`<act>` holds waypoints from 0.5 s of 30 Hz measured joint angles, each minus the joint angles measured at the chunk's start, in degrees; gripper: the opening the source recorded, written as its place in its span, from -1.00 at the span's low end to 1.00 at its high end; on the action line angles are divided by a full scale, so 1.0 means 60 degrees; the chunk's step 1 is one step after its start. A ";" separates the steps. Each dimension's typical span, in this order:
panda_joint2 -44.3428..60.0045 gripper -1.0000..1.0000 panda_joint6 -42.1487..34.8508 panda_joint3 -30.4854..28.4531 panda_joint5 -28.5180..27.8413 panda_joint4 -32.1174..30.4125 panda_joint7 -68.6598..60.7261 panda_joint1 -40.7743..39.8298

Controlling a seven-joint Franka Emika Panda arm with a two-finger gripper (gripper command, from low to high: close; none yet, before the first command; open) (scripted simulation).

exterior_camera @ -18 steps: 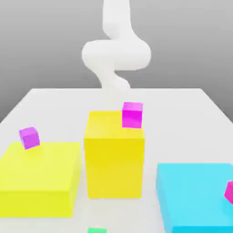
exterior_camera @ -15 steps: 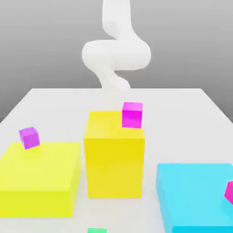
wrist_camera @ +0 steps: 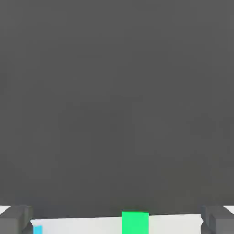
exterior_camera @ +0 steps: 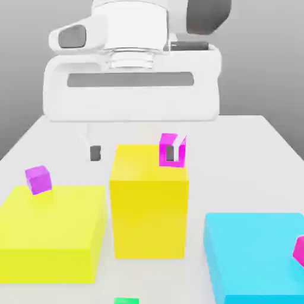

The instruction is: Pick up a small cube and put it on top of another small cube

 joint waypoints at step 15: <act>0.5190 0.00 0.2048 0.0022 0.0228 0.0366 -0.0312 -0.0281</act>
